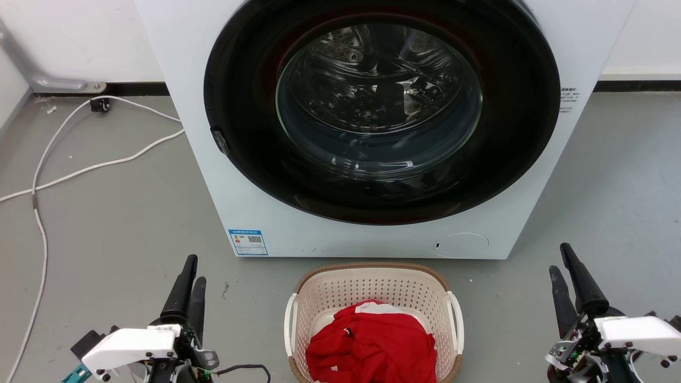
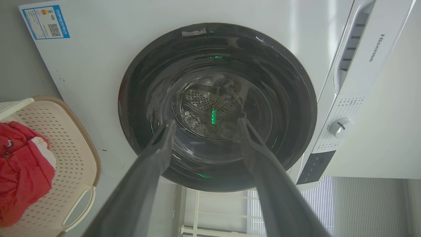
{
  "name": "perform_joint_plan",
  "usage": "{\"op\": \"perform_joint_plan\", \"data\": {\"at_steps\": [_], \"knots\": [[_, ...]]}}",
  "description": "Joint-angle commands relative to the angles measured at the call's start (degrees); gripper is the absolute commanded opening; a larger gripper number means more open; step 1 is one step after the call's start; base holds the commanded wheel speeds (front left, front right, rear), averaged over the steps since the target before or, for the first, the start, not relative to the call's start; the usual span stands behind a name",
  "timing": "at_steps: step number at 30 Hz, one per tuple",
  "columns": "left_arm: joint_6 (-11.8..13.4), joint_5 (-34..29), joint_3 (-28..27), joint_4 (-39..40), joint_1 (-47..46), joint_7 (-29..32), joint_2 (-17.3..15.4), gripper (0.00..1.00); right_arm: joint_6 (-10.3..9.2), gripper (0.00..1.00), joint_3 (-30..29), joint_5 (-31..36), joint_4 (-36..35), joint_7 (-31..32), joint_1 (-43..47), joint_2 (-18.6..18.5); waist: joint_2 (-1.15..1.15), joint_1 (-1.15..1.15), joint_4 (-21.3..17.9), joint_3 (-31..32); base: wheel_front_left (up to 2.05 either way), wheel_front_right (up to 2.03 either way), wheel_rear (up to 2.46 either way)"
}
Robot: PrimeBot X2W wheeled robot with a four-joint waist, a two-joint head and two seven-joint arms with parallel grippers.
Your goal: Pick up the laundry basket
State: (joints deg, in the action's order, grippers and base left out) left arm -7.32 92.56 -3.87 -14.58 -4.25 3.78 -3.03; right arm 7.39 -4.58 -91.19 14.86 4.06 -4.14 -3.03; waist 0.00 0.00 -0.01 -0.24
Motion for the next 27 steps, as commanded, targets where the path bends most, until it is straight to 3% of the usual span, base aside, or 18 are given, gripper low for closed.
{"op": "perform_joint_plan", "data": {"at_steps": [1, 7, 18, 27], "knots": [[-0.04, -1.10, 0.62, 1.59, -1.26, -0.72, -0.35, 1.00, 0.02, 1.00, 0.66, 1.31, -1.38, -0.72, -1.00, -0.52, 0.00, 0.00, -0.01, -0.02, 0.00, 0.00, 0.00], [-0.06, -7.31, 2.13, 2.64, -1.48, -2.32, -0.87, 1.00, 0.03, 1.00, 0.98, 7.70, -2.49, -2.38, -1.14, -0.78, 0.00, 0.00, 0.01, -0.11, 0.00, 0.00, 0.00], [-0.08, -22.39, 4.80, 5.34, -1.55, -4.91, -0.71, 1.00, 0.05, 1.00, 1.12, 27.64, -4.52, -5.01, -0.68, -0.49, 0.00, 0.00, 0.13, -0.17, 0.00, 0.00, 0.00], [-0.10, -33.40, 6.03, 6.01, -1.13, -6.82, -0.88, 1.00, 0.06, 1.00, 1.25, 39.50, -4.32, -6.54, -0.30, -0.08, 0.00, 0.00, 0.13, -0.12, 0.00, 0.00, 0.00]]}}
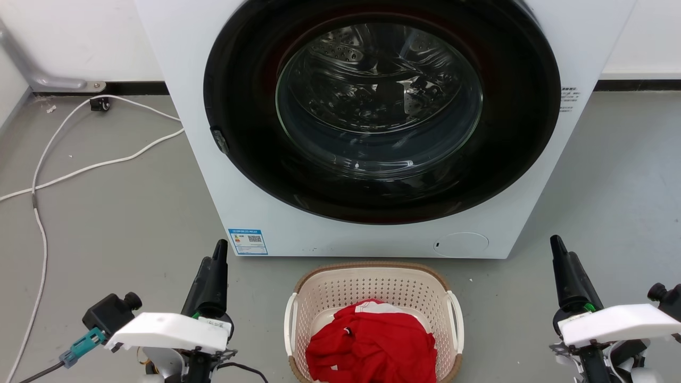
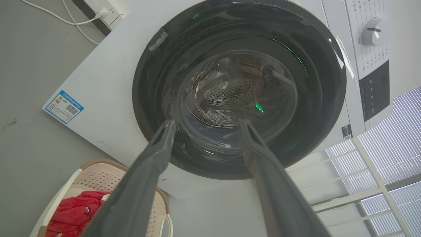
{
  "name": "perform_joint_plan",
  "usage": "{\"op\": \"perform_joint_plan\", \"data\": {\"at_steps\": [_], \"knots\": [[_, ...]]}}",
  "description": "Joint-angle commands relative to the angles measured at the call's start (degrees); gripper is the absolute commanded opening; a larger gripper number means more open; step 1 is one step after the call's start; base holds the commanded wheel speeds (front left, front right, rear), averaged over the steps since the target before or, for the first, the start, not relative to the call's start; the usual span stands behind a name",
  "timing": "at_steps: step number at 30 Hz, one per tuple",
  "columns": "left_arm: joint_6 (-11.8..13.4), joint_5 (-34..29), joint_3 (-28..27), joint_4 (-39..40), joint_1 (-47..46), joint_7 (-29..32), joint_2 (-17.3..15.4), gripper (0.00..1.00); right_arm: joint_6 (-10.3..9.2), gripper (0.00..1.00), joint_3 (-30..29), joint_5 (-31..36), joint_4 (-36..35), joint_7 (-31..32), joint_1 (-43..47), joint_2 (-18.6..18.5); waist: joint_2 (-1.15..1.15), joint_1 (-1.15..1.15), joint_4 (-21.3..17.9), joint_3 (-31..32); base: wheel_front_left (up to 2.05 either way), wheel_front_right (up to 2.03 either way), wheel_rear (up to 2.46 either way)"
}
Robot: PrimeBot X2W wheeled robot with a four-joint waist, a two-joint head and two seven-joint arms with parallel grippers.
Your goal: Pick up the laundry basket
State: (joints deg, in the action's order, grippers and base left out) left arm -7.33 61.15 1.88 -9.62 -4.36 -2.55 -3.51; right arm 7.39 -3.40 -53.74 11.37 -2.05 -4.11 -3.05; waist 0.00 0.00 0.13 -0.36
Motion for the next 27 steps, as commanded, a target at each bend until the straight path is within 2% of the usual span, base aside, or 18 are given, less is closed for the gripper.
{"op": "perform_joint_plan", "data": {"at_steps": [1, 11, 27], "knots": [[-0.09, -3.15, 0.36, 1.03, -0.96, -0.69, -0.42, 1.00, 0.06, 1.00, 0.12, 3.14, -0.89, -0.48, -0.32, -0.05, 0.00, 0.00, -0.03, 0.00, 0.00, 0.00, 0.00], [-0.11, -13.49, 1.78, 1.04, -0.75, -2.57, -0.63, 1.00, 0.08, 1.00, 0.25, 12.57, -2.14, -0.37, 0.16, 0.00, 0.00, 0.00, -0.07, -0.01, 0.00, 0.00, 0.00], [-0.15, -25.45, 3.68, 0.45, -0.70, -5.29, -0.69, 1.00, 0.10, 1.00, 0.63, 24.74, -3.78, -0.35, 1.08, 0.04, 0.00, 0.00, -0.06, -0.14, 0.00, 0.00, 0.00]]}}
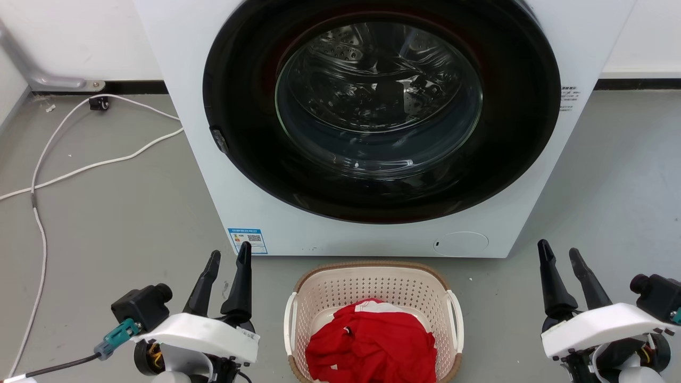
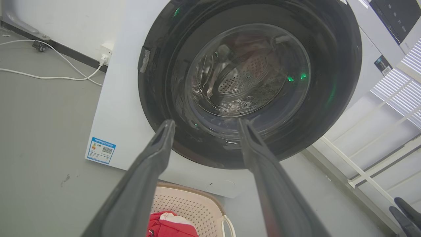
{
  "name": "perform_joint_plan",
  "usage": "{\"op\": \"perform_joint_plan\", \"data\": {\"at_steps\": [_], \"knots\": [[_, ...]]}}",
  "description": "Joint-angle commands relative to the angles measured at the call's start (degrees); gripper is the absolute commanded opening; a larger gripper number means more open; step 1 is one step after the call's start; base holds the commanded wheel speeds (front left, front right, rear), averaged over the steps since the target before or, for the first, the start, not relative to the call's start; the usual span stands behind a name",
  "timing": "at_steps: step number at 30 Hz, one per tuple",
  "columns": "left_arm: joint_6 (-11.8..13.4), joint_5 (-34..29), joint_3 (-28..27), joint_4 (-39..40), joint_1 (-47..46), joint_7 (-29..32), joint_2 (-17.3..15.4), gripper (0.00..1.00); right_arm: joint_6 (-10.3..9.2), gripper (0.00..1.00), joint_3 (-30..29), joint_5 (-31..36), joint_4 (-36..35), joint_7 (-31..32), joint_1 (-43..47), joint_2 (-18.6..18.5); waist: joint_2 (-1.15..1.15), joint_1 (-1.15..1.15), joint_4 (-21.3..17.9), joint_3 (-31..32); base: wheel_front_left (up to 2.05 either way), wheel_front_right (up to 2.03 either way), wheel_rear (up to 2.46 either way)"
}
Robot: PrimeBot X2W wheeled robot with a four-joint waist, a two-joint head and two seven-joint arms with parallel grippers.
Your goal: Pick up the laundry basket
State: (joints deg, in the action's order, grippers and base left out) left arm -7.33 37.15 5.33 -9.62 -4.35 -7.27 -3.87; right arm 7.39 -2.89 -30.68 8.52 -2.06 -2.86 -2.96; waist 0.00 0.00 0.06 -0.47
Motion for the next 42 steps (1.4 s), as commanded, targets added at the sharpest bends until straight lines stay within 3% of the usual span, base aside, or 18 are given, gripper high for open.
{"op": "perform_joint_plan", "data": {"at_steps": [1, 15, 42], "knots": [[-0.15, -1.46, 0.23, 0.45, -0.71, -0.58, -0.32, 1.00, 0.10, 1.00, 0.12, 1.68, -0.93, -0.34, -0.16, -0.04, 0.00, 0.00, 0.01, -0.02, 0.00, 0.00, 0.00], [-0.15, -10.80, 1.42, -0.51, -0.84, -2.84, -0.43, 1.00, 0.11, 1.00, 0.37, 11.23, -1.70, -0.73, 0.62, 0.00, 0.00, 0.00, 0.18, -0.04, 0.00, 0.00, 0.00], [-0.20, -23.64, 1.48, -1.55, -0.45, -6.15, 0.27, 1.00, 0.13, 1.00, 0.42, 23.06, -1.94, -2.66, 1.70, 0.08, 0.00, 0.00, 0.38, 0.19, 0.00, 0.00, 0.00]]}}
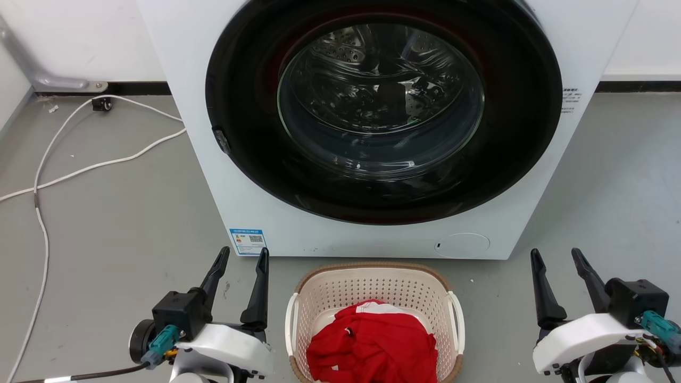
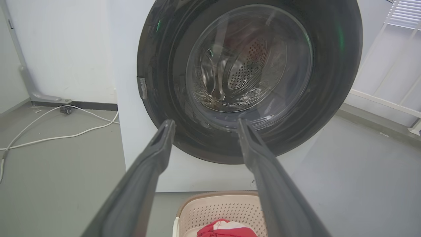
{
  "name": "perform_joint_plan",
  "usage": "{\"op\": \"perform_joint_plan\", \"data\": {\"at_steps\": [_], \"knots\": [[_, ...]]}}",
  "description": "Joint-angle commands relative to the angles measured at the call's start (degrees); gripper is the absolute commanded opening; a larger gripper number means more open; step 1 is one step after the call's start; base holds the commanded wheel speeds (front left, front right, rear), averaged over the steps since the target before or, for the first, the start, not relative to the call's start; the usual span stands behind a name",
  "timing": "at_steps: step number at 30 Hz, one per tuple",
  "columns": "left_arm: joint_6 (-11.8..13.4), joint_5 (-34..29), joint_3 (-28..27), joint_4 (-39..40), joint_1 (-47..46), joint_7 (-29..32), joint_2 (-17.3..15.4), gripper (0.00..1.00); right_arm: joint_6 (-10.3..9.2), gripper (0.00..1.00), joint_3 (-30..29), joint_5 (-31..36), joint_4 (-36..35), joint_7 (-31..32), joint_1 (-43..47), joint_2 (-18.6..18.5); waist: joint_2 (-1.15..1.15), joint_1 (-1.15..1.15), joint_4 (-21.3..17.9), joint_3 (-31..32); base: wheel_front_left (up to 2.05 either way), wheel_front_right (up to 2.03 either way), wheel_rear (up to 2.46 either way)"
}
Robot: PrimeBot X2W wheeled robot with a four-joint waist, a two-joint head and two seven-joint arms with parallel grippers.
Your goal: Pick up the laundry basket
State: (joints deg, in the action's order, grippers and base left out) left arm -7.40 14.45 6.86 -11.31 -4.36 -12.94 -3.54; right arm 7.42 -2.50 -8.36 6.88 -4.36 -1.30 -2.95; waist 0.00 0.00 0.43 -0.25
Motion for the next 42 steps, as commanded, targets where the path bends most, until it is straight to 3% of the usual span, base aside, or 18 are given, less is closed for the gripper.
{"op": "perform_joint_plan", "data": {"at_steps": [1, 19, 42], "knots": [[-0.13, -1.37, -0.08, 0.09, -0.49, -0.57, -0.02, 1.00, 0.09, 1.00, 0.05, 1.26, -0.31, -0.39, 0.12, 0.07, 0.00, 0.00, 0.01, -0.05, 0.00, 0.00, 0.00], [-0.15, -7.60, -0.13, -1.35, -0.68, -2.39, 0.43, 1.00, 0.06, 1.00, 0.24, 8.15, -0.36, -1.54, 0.36, 0.12, 0.00, 0.00, 0.00, -0.43, 0.00, 0.00, 0.00], [-0.09, -7.02, -1.21, -2.64, -1.60, -2.34, 0.63, 1.00, 0.06, 1.00, -0.46, 5.97, 0.49, -1.73, -0.15, 0.12, 0.00, 0.00, 0.10, -1.25, 0.00, 0.00, 0.00]]}}
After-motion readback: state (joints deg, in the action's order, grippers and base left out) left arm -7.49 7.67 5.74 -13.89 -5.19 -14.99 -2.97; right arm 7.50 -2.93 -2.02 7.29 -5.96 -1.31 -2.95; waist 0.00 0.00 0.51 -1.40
